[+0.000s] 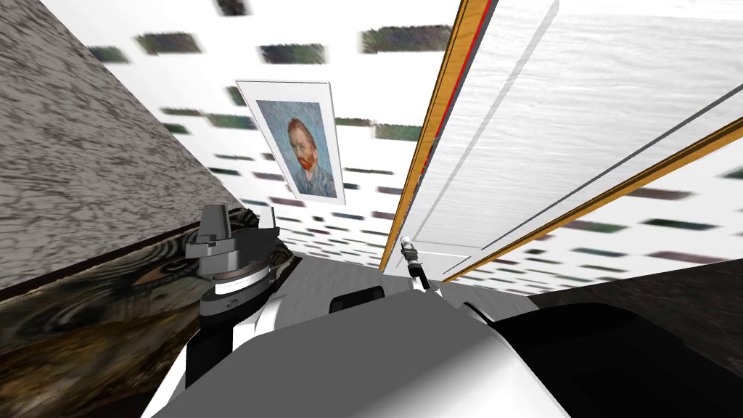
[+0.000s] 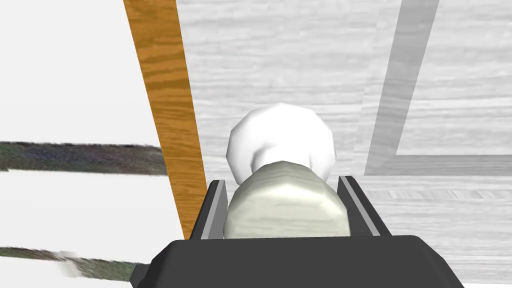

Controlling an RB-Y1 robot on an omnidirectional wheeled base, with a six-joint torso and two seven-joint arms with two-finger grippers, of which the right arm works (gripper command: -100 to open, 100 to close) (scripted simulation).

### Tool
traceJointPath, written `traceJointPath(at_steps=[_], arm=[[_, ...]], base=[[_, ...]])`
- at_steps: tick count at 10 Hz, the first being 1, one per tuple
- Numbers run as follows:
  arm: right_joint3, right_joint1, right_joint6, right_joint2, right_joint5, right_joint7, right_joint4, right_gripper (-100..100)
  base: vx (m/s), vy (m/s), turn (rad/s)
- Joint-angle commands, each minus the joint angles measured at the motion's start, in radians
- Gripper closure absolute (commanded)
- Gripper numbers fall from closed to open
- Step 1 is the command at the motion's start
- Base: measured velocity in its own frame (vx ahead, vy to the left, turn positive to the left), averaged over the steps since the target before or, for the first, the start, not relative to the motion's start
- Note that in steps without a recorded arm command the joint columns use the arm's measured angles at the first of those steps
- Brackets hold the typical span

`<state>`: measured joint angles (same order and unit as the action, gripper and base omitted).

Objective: Pull the door open

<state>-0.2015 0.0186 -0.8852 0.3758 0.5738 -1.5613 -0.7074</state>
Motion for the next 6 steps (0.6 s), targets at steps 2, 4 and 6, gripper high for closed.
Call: traceJointPath(at_steps=[2, 4, 6], arm=[[-0.035, 0.015, -0.008, 0.017, -0.015, -0.036, -0.011, 100], [-0.059, 0.024, -0.012, 0.032, -0.025, -0.059, -0.02, 100], [-0.079, 0.031, -0.016, 0.045, -0.034, -0.08, -0.028, 100]], base=[[-0.192, -0.008, 0.057], [-0.187, -0.042, 0.059], [-0.195, -0.026, 0.054]])
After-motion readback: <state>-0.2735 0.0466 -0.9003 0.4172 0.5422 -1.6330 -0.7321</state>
